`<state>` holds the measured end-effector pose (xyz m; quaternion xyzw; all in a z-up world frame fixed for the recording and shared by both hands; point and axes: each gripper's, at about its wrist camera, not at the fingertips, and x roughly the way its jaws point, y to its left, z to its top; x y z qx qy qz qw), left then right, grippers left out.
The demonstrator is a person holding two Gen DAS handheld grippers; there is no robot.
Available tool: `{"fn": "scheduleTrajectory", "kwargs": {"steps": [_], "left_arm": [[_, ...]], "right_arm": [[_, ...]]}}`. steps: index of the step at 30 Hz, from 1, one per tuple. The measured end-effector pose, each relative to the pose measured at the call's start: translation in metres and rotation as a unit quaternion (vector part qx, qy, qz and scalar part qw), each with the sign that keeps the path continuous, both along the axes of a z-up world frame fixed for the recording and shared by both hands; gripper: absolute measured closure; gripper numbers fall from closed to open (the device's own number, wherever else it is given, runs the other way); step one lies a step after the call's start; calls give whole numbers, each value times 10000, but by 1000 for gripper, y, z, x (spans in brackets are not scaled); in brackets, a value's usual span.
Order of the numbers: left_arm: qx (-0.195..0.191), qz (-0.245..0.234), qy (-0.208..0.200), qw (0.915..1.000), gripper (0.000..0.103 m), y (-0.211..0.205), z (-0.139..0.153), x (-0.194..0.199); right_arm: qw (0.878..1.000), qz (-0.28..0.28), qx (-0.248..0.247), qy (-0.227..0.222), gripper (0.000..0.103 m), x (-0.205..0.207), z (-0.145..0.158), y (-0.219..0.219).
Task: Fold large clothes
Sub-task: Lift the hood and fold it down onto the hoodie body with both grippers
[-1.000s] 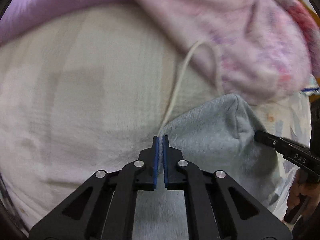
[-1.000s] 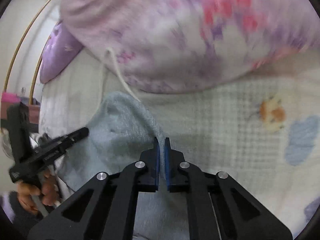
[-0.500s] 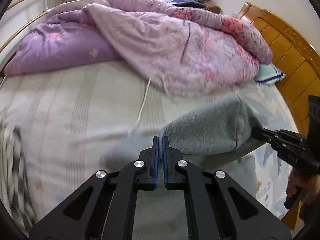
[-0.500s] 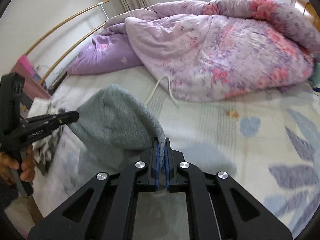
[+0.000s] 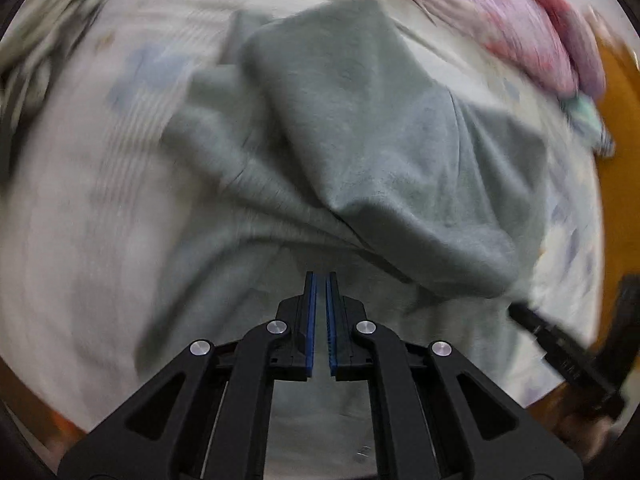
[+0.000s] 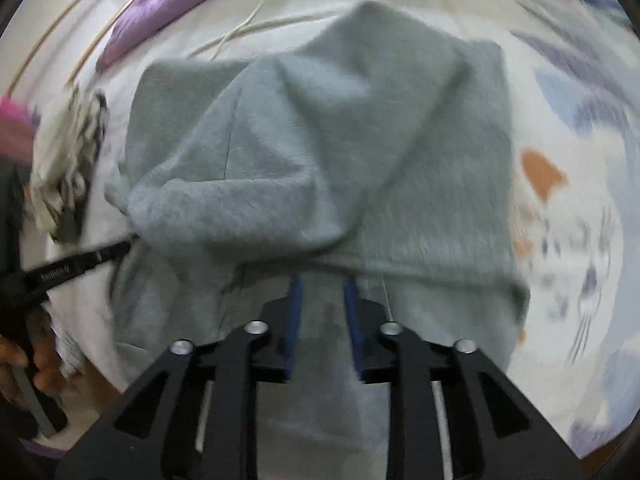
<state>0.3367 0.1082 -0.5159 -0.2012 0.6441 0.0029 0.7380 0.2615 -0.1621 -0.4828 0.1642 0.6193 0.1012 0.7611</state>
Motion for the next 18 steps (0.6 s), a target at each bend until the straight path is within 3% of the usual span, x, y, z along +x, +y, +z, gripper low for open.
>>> {"fn": "scheduleTrajectory", "kwargs": {"steps": [1, 2, 4, 7, 9, 10, 12, 13, 14, 16, 18], "left_arm": [[-202, 268, 0, 9994, 98, 5, 5, -1], [-349, 422, -12, 9985, 97, 8, 7, 2], [-567, 627, -23, 9964, 87, 7, 10, 10], [-1072, 746, -141, 9913, 86, -10, 19, 32], [-778, 737, -292, 9938, 86, -24, 29, 42], [-582, 617, -228, 9961, 86, -35, 28, 47], [-570, 362, 26, 9977, 86, -50, 12, 53], [-463, 168, 272, 9984, 86, -61, -2, 52], [-329, 26, 424, 9986, 86, -67, -11, 50], [-148, -258, 722, 9970, 87, -76, -30, 40], [-113, -243, 939, 9952, 87, -75, -43, 29]], "right_arm": [[9996, -249, 137, 32, 56, 3, 2, -7], [9980, -539, 326, 78, 49, 9, 4, -14], [9915, -1000, 814, 176, 49, 26, 3, -23], [9798, -1545, 1110, 614, 49, 50, -7, -22], [9690, -1860, 1333, 926, 49, 57, -20, -18], [9642, -1932, 1408, 1147, 52, 62, -31, -11], [9622, -1837, 1411, 1430, 76, 62, -45, -1], [9615, -1782, 1352, 1595, 94, 62, -53, 4], [9599, -1783, 1410, 1640, 99, 59, -59, 8], [9653, -1624, 1291, 1585, 99, 54, -62, 13], [9681, -1542, 1188, 1577, 99, 49, -63, 14]]}}
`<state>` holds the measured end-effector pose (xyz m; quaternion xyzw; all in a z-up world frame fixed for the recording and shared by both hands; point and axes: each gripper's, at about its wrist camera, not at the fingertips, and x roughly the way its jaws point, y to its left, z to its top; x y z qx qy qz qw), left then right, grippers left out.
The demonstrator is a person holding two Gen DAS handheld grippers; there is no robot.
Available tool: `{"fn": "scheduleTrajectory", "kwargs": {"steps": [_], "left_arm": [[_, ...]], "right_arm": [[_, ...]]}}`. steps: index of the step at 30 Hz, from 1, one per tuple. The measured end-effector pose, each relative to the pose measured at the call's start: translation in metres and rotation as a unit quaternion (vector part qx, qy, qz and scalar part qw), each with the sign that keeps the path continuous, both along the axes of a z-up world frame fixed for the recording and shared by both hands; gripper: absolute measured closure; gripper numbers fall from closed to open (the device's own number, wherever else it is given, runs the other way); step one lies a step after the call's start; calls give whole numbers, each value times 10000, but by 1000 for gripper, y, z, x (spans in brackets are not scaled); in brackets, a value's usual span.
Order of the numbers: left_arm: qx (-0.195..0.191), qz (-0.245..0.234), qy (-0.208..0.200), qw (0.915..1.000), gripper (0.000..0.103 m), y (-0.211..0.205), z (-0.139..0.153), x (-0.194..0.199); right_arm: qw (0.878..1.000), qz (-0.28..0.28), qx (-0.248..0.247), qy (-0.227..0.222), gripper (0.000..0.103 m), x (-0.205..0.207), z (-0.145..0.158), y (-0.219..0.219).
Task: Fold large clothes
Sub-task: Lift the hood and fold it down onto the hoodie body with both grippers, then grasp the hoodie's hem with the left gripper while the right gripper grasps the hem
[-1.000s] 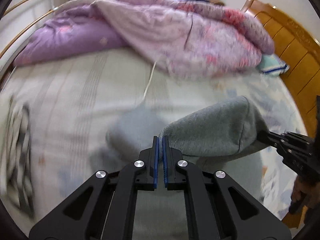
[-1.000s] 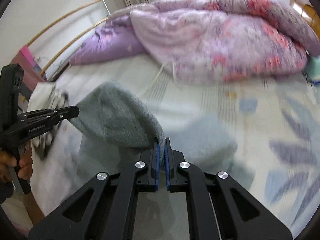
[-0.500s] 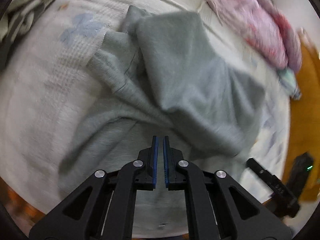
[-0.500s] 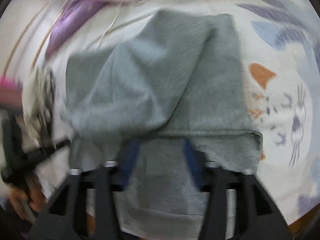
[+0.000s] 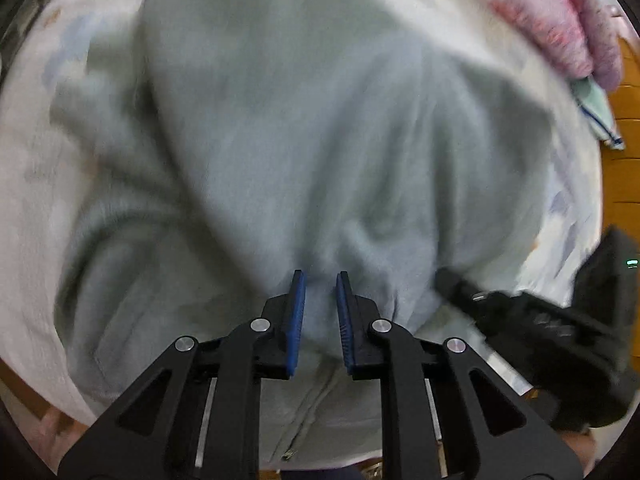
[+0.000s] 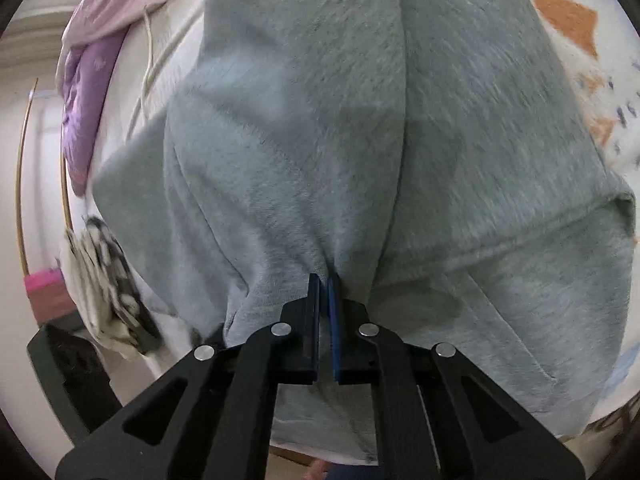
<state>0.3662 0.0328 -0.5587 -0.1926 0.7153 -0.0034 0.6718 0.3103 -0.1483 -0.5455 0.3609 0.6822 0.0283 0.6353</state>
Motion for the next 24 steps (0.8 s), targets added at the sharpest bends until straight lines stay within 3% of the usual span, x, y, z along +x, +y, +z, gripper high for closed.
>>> {"fn": "scheduleTrajectory", "kwargs": {"steps": [4, 7, 8, 11, 14, 16, 19, 21, 23, 24], "left_arm": [[107, 53, 368, 9993, 87, 5, -28, -14], [69, -27, 360, 9993, 87, 3, -29, -11], [6, -81, 396, 9992, 87, 4, -25, -9], [-431, -54, 330, 9985, 86, 8, -3, 0], [-730, -109, -97, 9972, 86, 20, 35, 16], [-679, 2, -616, 9958, 86, 32, 61, 39], [-579, 11, -1054, 9927, 80, 38, 68, 83], [-311, 29, -1065, 9938, 80, 42, 57, 107], [-236, 159, -991, 9947, 80, 50, 38, 132], [73, 272, -830, 9962, 80, 60, 24, 139]], "right_arm": [[9998, 75, -183, 76, 99, -7, -18, 0], [9999, 40, -64, 79, 98, -7, -16, 0], [9999, 6, 29, 100, 92, -6, -13, -2], [9998, 170, -39, 23, 90, 0, 18, -12], [9967, 358, -306, -668, 90, 20, 60, -27], [9908, 457, -451, -1194, 90, 44, 80, -38], [9818, 778, -465, -1668, 93, 80, 88, -32], [9808, 939, -225, -1692, 94, 100, 77, -25], [9807, 1148, -586, -1473, 96, 115, 58, -24], [9799, 1180, -918, -1319, 96, 118, 47, -29]]}}
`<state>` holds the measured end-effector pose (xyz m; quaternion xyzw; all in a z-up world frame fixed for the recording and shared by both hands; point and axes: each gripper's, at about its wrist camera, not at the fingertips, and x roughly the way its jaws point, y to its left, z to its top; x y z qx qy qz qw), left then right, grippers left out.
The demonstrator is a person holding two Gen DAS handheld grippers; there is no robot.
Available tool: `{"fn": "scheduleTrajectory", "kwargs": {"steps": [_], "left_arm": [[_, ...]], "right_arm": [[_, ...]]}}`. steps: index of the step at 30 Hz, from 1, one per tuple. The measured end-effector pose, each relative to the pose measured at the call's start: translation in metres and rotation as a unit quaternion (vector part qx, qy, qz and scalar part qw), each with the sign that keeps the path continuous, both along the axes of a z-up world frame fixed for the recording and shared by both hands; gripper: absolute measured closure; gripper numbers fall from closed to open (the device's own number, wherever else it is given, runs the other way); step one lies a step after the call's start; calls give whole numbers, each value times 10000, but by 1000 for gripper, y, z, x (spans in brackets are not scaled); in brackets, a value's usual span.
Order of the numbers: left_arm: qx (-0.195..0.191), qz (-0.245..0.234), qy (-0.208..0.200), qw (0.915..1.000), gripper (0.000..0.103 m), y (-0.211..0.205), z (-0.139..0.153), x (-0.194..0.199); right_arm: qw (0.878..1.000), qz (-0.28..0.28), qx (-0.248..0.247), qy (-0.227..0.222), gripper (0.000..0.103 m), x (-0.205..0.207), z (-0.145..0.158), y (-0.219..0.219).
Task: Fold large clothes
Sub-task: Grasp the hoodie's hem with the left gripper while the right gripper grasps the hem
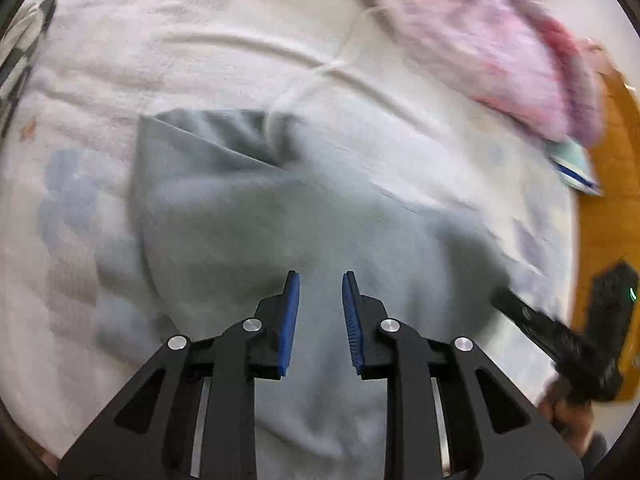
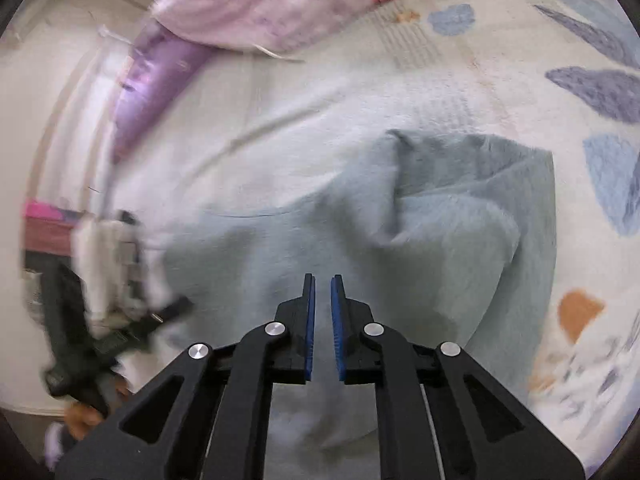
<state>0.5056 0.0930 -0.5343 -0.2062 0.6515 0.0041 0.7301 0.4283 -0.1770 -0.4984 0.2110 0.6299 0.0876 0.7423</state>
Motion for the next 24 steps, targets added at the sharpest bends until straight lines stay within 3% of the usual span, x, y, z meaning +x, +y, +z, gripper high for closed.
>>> {"fn": "scheduleTrajectory", "kwargs": {"steps": [2, 3, 6, 9, 11, 13, 14, 15, 16, 17, 19, 21, 22, 24], "left_arm": [[120, 277, 443, 9986, 81, 19, -27, 5], [5, 449, 659, 9968, 89, 29, -40, 3], [-313, 588, 632, 9958, 99, 41, -48, -9], [-351, 383, 646, 9966, 98, 43, -41, -15], [-496, 446, 644, 9957, 97, 47, -27, -21], [-630, 463, 405, 9961, 95, 49, -6, -18], [-639, 444, 303, 9965, 86, 52, 4, -20], [-631, 416, 179, 9970, 59, 50, 15, -17], [-591, 399, 108, 9974, 36, 48, 22, -15], [-498, 350, -41, 9981, 35, 44, 32, -8], [-532, 209, -254, 9980, 35, 36, 47, 10], [-606, 170, -381, 9973, 27, 24, 55, 20], [-441, 142, -360, 9983, 22, 18, 53, 33], [-92, 1, -39, 10000, 21, 11, 34, 58]], "right_arm": [[9990, -214, -304, 261, 103, -2, -22, -18], [9977, -388, -377, 419, 103, -7, -35, -33], [9943, -815, 438, 523, 103, -20, -58, -59], [9961, -600, 181, 624, 103, -11, -43, -48], [9954, -610, 379, 636, 97, -4, -27, -43], [9962, -511, 517, 488, 96, 2, -7, -37], [9968, -444, 514, 430, 94, 7, 0, -35], [9973, -390, 493, 380, 91, 12, 5, -33], [9974, -437, 483, 310, 81, 18, 8, -34], [9972, -508, 475, 291, 72, 25, 8, -36], [9958, -742, 475, 237, 72, 38, 10, -41], [9939, -923, 550, 234, 68, 52, 9, -43], [9937, -950, 514, 312, 60, 60, 5, -42], [9925, -978, 575, 453, 57, 73, -6, -42]]}}
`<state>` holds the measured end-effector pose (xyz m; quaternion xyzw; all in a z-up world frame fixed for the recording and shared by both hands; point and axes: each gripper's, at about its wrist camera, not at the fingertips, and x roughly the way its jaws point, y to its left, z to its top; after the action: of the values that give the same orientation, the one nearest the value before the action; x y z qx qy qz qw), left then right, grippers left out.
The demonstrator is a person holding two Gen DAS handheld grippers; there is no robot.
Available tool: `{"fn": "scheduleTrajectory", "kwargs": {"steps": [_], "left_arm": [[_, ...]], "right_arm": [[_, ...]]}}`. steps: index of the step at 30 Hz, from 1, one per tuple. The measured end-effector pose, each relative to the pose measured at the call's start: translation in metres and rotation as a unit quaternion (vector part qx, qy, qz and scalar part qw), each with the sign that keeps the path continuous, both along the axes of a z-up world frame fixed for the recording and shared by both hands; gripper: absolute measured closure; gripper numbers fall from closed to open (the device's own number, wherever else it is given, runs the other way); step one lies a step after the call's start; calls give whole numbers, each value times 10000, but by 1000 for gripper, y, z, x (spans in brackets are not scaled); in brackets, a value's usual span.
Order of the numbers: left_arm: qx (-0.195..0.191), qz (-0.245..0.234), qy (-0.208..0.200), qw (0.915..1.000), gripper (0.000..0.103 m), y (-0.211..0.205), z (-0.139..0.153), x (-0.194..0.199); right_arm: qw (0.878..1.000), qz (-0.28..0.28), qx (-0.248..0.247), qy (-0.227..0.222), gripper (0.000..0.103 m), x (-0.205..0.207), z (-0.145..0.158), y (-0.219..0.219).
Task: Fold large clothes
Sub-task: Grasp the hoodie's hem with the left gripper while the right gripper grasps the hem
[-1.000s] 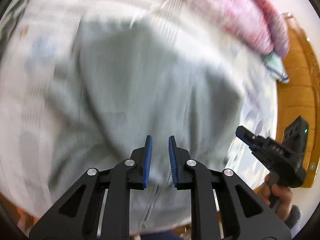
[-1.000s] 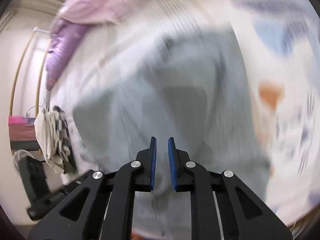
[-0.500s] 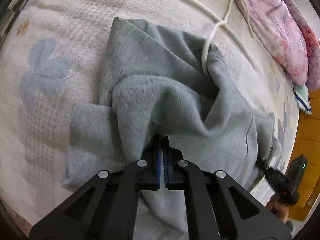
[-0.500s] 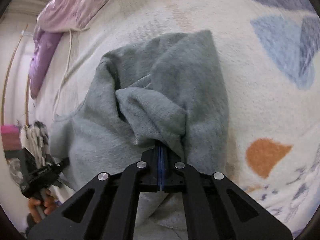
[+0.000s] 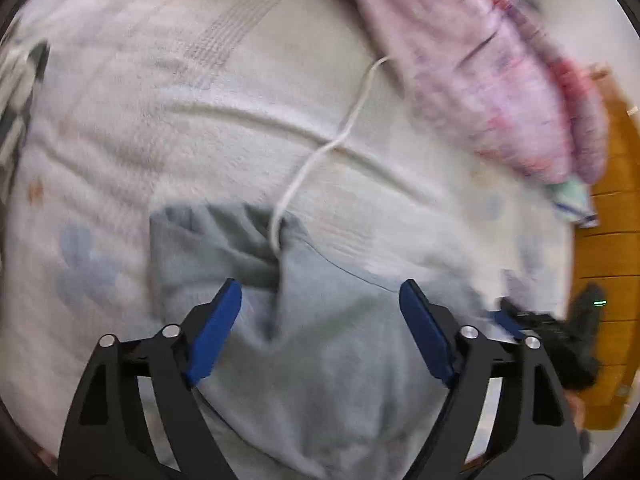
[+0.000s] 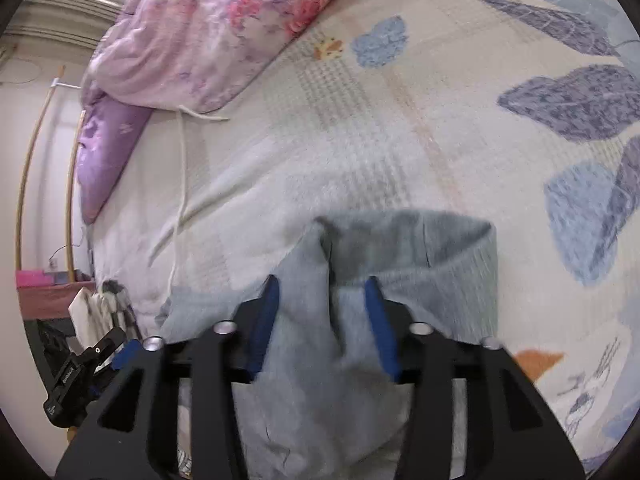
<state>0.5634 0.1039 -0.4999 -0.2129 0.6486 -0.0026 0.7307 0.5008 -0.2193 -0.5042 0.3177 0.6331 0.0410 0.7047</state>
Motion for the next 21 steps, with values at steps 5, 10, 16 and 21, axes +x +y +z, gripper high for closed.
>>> {"fn": "scheduleTrajectory", "kwargs": {"steps": [5, 10, 16, 21], "left_arm": [[384, -257, 1135, 9925, 22, -1, -68, 32], [325, -316, 1299, 9905, 45, -4, -91, 49], [26, 178, 1025, 9946, 89, 23, -76, 33], [-211, 40, 208, 9996, 90, 24, -11, -14]], "right_arm": [[9978, 91, 287, 591, 57, 32, -36, 19], [9969, 44, 257, 740, 60, 41, -55, 26], [9987, 314, 406, 24, 89, 20, -28, 22], [9965, 505, 406, -537, 89, -22, 23, 19]]}}
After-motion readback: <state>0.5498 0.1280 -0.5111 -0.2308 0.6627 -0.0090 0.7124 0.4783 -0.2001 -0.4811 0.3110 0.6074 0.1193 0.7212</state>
